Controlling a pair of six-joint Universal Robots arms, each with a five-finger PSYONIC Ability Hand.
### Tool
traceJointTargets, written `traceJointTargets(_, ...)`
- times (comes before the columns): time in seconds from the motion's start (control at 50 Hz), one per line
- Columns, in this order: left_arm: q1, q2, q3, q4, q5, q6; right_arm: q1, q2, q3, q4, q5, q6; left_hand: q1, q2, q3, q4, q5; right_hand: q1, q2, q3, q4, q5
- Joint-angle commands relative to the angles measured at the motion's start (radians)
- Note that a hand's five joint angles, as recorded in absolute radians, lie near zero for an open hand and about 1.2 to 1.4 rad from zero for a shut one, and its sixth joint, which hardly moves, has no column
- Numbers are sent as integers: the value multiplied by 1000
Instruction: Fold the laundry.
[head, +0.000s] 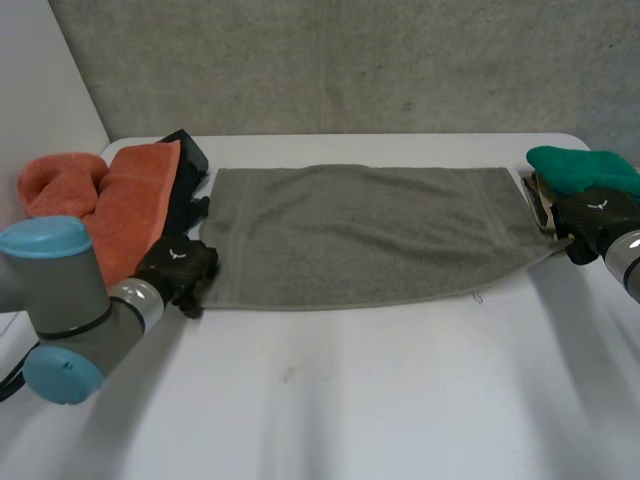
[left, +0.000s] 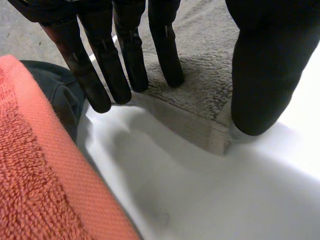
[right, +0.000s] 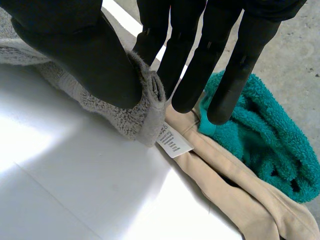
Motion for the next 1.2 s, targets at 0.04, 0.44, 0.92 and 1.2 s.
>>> traceJointTargets(0.04,-11,-50,79,14,-15,-5,-4,1,7,0,-4,-15,182,189,188,186,189,279,227,208,203,208)
traceJointTargets(0.44,-28,187,-111,-194,-177,168,1,-82,44,272,1,-275,751,759,758,756,758,279,227,208,203,208)
traceJointTargets(0.92,-79,96,187,-268,-216,256,73,45,-100,146,82,-290,751,759,758,756,758,279,227,208,203,208)
traceJointTargets(1.2,-116,-277,695,-311,-368,294,134,330,-436,26,215,-237,751,759,758,756,758,279,227,208,203,208)
